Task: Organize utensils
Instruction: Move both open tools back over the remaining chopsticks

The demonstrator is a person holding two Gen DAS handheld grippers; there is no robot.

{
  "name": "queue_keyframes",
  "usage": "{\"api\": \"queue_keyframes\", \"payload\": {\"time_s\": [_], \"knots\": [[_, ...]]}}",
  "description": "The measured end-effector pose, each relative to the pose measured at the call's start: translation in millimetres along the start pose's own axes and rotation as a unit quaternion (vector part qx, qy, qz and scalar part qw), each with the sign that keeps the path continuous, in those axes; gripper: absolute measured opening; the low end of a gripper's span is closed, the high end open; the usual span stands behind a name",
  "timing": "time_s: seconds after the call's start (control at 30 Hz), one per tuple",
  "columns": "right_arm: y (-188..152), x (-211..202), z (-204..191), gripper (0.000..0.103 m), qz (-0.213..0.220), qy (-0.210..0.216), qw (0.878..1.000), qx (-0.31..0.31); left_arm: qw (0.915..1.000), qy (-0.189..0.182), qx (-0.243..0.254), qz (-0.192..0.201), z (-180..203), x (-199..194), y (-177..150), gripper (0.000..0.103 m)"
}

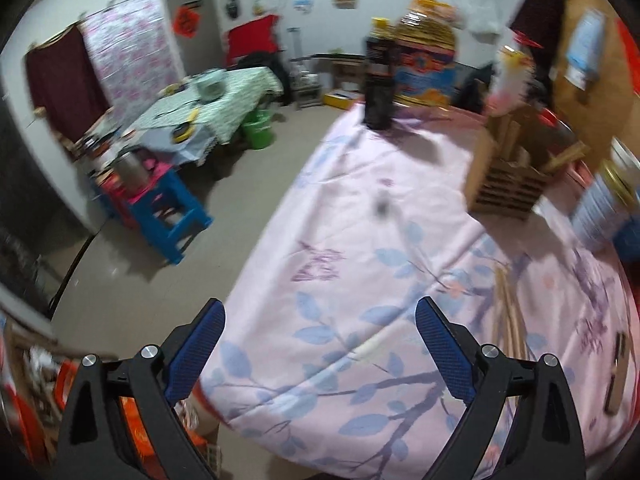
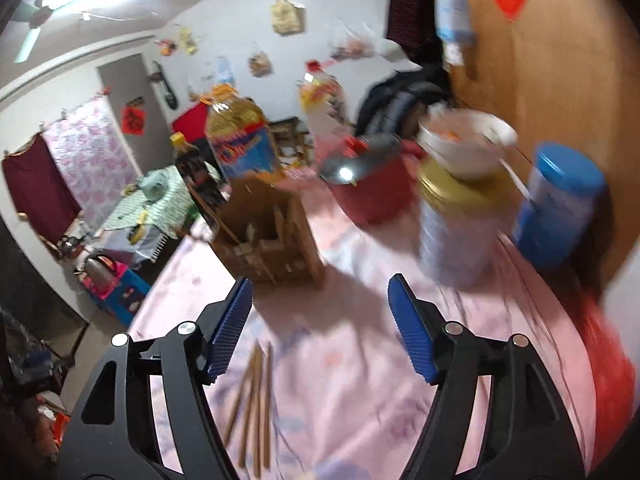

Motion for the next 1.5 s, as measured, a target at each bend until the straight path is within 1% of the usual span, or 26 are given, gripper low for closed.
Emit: {"api": "queue_keyframes", "payload": {"time_s": [0.07,0.17,0.23,0.3,0.33,0.4,0.47,0.57,0.63,0.73,0.8,0.87,0.97,1.07,1.13,1.17,1.3,1.37,1.4,1.43,1.5], "knots": [[-23,-25,8,0.071,-0.008,-0.023,0.999,0.020,0.9994,-0.030,0.018,-0.004,9,5,-4,0.094],[-52,-53,11,0.073,-0.015,-0.052,0.998,0.037,0.9960,-0.075,0.046,-0.017,26,18,-15,0.095],[-73,-72,10,0.075,-0.023,-0.075,0.996,0.044,0.9926,-0.102,0.059,-0.029,37,27,-24,0.095],[-95,-91,7,0.077,-0.036,-0.097,0.993,0.050,0.9874,-0.132,0.071,-0.049,53,38,-35,0.095],[-103,-97,6,0.077,-0.042,-0.099,0.993,0.052,0.9844,-0.149,0.074,-0.059,62,42,-40,0.095],[-115,-105,3,0.078,-0.052,-0.101,0.992,0.051,0.9811,-0.166,0.076,-0.063,72,43,-46,0.095],[-122,-109,-1,0.078,-0.057,-0.106,0.992,0.037,0.9797,-0.175,0.078,-0.059,79,42,-52,0.094],[-121,-109,-7,0.077,-0.060,-0.089,0.994,0.031,0.9785,-0.185,0.072,-0.057,85,41,-61,0.088],[-117,-105,-12,0.078,-0.065,-0.070,0.995,0.019,0.9786,-0.184,0.068,-0.061,89,43,-71,0.080],[-114,-101,-19,0.078,-0.074,-0.058,0.995,-0.029,0.9776,-0.189,0.050,-0.078,94,49,-88,0.071],[-115,-100,-21,0.078,-0.083,-0.052,0.993,-0.063,0.9756,-0.196,0.038,-0.090,101,50,-101,0.068],[-117,-99,-17,0.078,-0.091,-0.048,0.991,-0.083,0.9741,-0.202,0.035,-0.096,111,50,-114,0.065],[-120,-98,-6,0.078,-0.107,-0.043,0.989,-0.097,0.9729,-0.208,0.036,-0.095,128,46,-128,0.063],[-122,-95,9,0.078,-0.121,-0.040,0.986,-0.110,0.9731,-0.210,0.034,-0.090,145,45,-140,0.057],[-123,-94,16,0.078,-0.127,-0.038,0.984,-0.117,0.9736,-0.209,0.026,-0.088,153,46,-145,0.051],[-123,-94,20,0.078,-0.131,-0.037,0.983,-0.121,0.9740,-0.208,0.022,-0.088,156,48,-146,0.050],[-128,-92,34,0.078,-0.143,-0.033,0.979,-0.141,0.9767,-0.195,0.003,-0.090,164,58,-153,0.037],[-130,-93,42,0.078,-0.146,-0.033,0.977,-0.149,0.9804,-0.182,0.003,-0.074,165,60,-154,0.033],[-130,-92,45,0.078,-0.147,-0.034,0.977,-0.151,0.9829,-0.172,0.008,-0.065,166,61,-154,0.027],[-129,-93,49,0.078,-0.146,-0.034,0.977,-0.153,0.9854,-0.160,0.014,-0.057,167,62,-153,0.017],[-127,-93,56,0.078,-0.143,-0.032,0.977,-0.152,0.9875,-0.148,0.012,-0.051,165,65,-153,0.007]]}}
Point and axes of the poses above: each gripper's, at about its wrist camera, not at the fingertips, and x roughly the way its jaws point, z to its right, y to its top, the point moved 2 cm from there along x, roughly the way its jaws point, and after that the axes turned 13 degrees about z, right-handed, at the moved point
